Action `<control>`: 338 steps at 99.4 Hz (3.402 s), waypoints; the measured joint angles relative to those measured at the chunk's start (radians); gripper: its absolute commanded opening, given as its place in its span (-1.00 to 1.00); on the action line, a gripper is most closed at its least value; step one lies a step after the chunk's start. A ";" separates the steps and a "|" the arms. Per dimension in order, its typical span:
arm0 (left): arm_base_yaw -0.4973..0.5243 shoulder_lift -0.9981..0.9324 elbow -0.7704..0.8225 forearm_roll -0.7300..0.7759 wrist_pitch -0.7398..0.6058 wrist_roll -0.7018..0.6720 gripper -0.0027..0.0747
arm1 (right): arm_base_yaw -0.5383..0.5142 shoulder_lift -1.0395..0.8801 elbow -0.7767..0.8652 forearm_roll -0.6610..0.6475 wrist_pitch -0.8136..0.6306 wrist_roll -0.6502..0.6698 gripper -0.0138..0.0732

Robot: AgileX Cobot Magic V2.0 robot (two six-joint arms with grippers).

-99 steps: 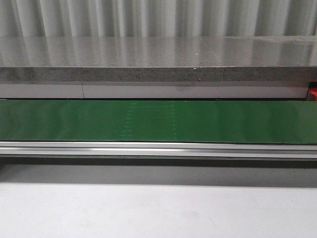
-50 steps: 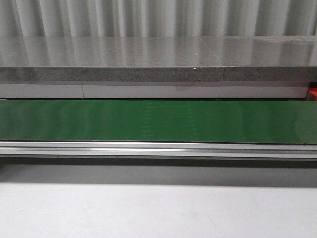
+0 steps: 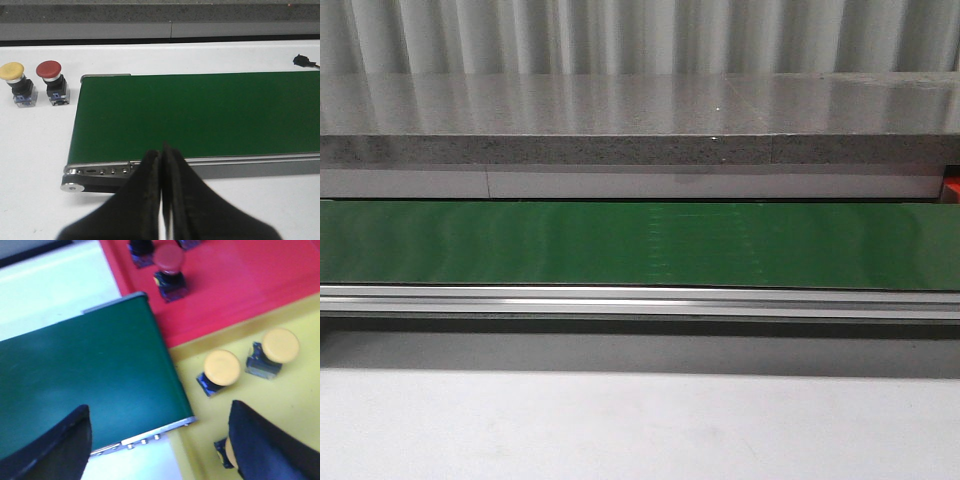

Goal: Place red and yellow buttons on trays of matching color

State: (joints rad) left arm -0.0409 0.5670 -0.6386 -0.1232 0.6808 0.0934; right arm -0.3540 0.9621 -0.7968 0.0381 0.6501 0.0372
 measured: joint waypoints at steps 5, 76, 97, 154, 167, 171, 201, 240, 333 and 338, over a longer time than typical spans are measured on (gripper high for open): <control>0.000 0.000 0.000 0.000 0.000 0.000 -0.98 | 0.052 -0.043 0.000 0.000 0.007 -0.027 0.58; 0.000 0.000 0.000 0.000 0.000 0.000 -0.98 | 0.207 -0.205 0.000 0.002 0.089 -0.104 -0.97; 0.000 0.000 0.000 0.000 0.000 0.000 -0.52 | 0.207 -0.205 0.000 0.002 0.089 -0.105 -0.97; 0.054 0.219 -0.081 0.000 -0.091 -0.050 0.61 | 0.207 -0.205 0.000 0.002 0.091 -0.105 -0.97; 0.132 0.401 -0.189 0.002 -0.108 -0.099 0.53 | 0.207 -0.205 0.000 0.002 0.091 -0.105 -0.97; 0.156 0.453 -0.221 0.002 -0.113 -0.104 0.49 | 0.207 -0.205 0.000 0.002 0.091 -0.105 -0.97; 0.230 0.841 -0.407 0.005 -0.160 -0.122 0.40 | 0.207 -0.205 0.000 0.002 0.091 -0.105 -0.97; 0.254 1.148 -0.593 0.006 -0.189 -0.122 0.40 | 0.207 -0.205 0.000 0.002 0.091 -0.107 -0.97; 0.279 1.392 -0.779 0.006 -0.199 -0.124 0.40 | 0.207 -0.205 0.000 0.002 0.091 -0.107 -0.97; 0.279 1.399 -0.792 0.006 -0.198 -0.124 0.40 | 0.207 -0.205 0.000 0.002 0.091 -0.107 -0.97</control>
State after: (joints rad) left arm 0.2377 1.9662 -1.4303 -0.1169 0.4826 -0.0305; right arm -0.1467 0.7571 -0.7968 0.0403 0.7409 -0.0697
